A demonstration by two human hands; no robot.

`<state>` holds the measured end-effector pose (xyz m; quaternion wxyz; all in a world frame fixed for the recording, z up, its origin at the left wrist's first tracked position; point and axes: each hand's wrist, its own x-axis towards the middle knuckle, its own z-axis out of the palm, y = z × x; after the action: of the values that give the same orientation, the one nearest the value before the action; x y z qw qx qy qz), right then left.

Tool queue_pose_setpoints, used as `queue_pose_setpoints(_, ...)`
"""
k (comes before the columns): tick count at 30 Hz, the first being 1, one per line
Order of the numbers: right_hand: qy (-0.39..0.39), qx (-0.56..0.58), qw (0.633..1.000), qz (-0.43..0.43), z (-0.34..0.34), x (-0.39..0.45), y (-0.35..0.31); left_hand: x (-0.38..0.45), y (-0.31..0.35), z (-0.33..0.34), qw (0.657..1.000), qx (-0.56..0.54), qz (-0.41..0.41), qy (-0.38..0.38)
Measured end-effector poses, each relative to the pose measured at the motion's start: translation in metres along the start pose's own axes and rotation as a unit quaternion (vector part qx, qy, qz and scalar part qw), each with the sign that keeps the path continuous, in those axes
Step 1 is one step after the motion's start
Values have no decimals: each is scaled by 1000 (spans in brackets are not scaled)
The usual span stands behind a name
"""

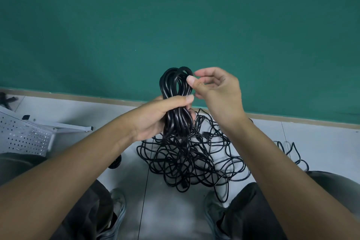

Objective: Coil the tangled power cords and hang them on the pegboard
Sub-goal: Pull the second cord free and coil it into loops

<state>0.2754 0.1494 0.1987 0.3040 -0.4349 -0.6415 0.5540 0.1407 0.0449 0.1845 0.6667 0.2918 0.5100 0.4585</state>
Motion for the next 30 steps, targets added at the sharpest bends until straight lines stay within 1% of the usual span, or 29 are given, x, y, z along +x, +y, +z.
queue_pose_setpoints(1, -21, 1, 1000, 13, 1, -1, 1, 0, 1, 2, 1000, -23, 4, 14)
queue_pose_setpoints(3, -90, 23, 994, 65, 4, -6, 3, 0, 6, 3, 995, -86, 4, 48)
queue_pose_setpoints(5, -156, 0, 981, 113, 9, -12, 8, 0, 13, 1, 983, -159, 3, 89)
queue_pose_setpoints(6, -182, -20, 976, 122, 11, -15, 12, 1, 16, -1, 974, -198, 7, 112)
queue_pose_setpoints(9, -214, -31, 968, 125, 19, -20, 18, 2, 23, -8, 941, -287, 21, 179)
queue_pose_setpoints(12, -247, -54, 957, 139, 27, -28, 19, 0, 33, -19, 914, -332, 51, 226)
queue_pose_setpoints(16, -298, -83, 944, 118, 32, -37, 17, -6, 47, -37, 885, -360, 87, 282)
queue_pose_setpoints(19, -322, -106, 936, 96, 29, -38, 9, -5, 42, -36, 892, -328, 87, 298)
queue_pose_setpoints(22, -329, -142, 933, 38, 23, -37, 6, 0, 36, -30, 911, -274, 90, 296)
queue_pose_setpoints(24, -331, -159, 930, -3, 20, -35, 7, 3, 32, -28, 920, -215, 97, 312)
queue_pose_setpoints(27, -333, -179, 925, -35, 16, -34, 3, 7, 24, -25, 931, -105, 92, 336)
queue_pose_setpoints(30, -304, -187, 932, -57, 11, -32, -1, 9, 19, -20, 945, -11, 75, 318)
